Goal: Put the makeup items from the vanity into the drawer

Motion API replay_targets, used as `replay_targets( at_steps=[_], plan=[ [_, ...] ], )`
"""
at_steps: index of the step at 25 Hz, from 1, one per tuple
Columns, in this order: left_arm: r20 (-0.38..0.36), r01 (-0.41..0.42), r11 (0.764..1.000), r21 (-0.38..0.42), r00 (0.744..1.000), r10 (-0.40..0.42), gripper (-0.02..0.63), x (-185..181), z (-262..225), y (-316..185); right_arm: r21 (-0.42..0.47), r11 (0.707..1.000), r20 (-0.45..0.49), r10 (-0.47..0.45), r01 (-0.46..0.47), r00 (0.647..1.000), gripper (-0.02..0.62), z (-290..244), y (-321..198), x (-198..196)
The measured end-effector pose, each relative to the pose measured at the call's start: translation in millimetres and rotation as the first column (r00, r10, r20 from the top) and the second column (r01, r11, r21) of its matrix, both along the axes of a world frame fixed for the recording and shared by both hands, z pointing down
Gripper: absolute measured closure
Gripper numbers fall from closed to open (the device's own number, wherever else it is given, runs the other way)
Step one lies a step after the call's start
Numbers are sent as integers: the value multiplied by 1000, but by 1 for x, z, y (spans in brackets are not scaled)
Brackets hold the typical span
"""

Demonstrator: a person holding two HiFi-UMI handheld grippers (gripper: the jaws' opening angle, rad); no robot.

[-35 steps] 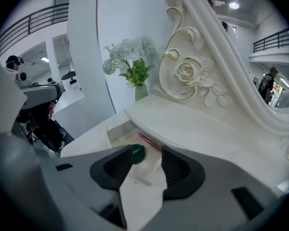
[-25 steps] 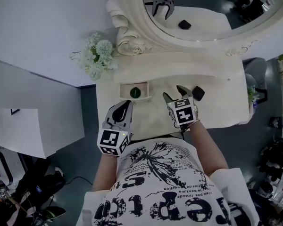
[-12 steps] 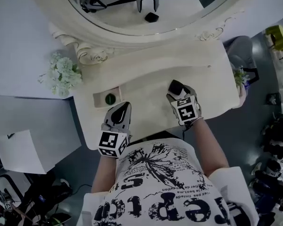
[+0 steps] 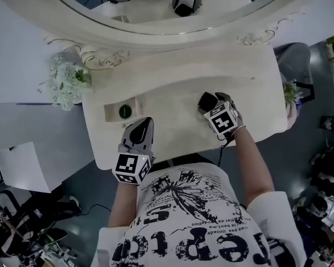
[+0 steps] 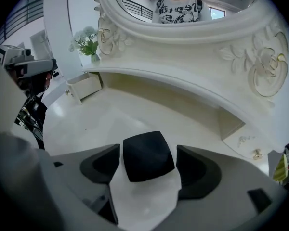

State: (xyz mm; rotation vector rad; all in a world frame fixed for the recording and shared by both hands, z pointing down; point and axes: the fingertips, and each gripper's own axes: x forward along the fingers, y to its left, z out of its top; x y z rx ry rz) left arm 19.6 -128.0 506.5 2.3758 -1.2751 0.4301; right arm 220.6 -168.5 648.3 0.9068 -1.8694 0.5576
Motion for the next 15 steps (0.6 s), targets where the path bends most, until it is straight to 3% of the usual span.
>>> replay_targets(
  at_steps=[6, 15],
  plan=[
    [9, 15, 1000, -11, 1000, -15, 586, 5, 2, 3, -95, 995, 23, -13, 15, 1000, 244, 17, 0, 3],
    [4, 38, 999, 14, 999, -38, 586, -10, -5, 4, -110, 994, 2, -9, 9, 1000, 245, 14, 2, 0]
  ],
)
